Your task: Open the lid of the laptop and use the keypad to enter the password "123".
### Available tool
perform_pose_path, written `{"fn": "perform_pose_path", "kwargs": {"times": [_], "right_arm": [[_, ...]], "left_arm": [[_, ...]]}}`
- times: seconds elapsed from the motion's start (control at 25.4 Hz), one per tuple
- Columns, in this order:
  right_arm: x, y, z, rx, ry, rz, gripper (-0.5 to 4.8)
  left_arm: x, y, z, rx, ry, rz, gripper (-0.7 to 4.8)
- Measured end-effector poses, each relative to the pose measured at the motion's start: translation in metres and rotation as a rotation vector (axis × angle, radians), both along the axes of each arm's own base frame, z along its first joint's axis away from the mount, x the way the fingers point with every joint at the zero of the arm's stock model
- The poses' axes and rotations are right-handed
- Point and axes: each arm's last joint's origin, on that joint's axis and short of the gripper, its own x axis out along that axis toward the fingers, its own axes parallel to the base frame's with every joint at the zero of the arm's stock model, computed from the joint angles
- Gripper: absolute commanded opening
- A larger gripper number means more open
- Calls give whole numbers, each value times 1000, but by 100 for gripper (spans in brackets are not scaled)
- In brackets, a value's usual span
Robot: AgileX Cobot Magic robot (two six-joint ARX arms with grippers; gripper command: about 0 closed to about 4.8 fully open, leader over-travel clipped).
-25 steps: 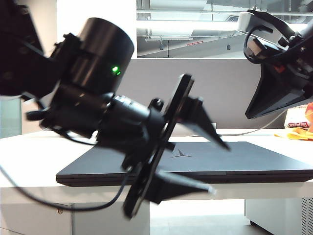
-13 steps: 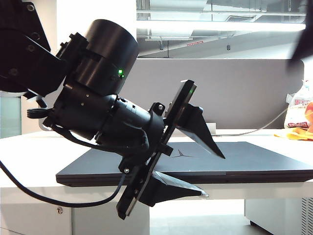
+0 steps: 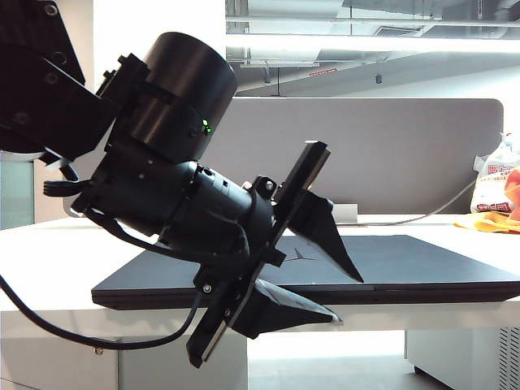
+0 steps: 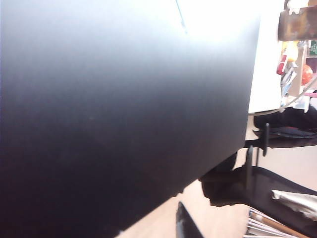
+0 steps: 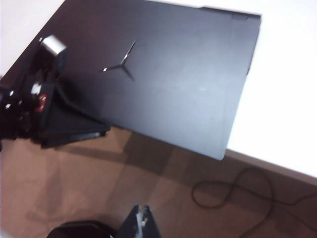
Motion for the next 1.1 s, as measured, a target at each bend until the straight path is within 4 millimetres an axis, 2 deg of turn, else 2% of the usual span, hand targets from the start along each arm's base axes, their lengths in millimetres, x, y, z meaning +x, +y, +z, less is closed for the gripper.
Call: {"fn": "perform_pose_path", "kwargs": {"times": [0.12, 0.24, 0.35, 0.51, 0.79, 0.94, 1.1], "right_arm": [[-1, 0, -1, -5, 7, 13, -5], [-2, 1, -1, -5, 9, 23, -5], [-2, 1, -1, -6, 9, 22, -5], [-2, 1, -1, -6, 9, 22, -5], [-2, 1, -1, -6, 9, 22, -6], [-2, 1, -1, -6, 9, 23, -5], [-1, 1, -1, -6, 9, 23, -6]], "left_arm": [[0, 0, -1, 17, -19, -2, 173], [1, -3, 1, 35, -39, -20, 106], [6, -9, 8, 31, -94, -57, 106], [6, -8, 7, 46, -108, -62, 105], [7, -6, 9, 91, -161, -97, 13], [10, -1, 27, 105, -247, -60, 11], [9, 0, 27, 130, -261, -62, 11]]}}
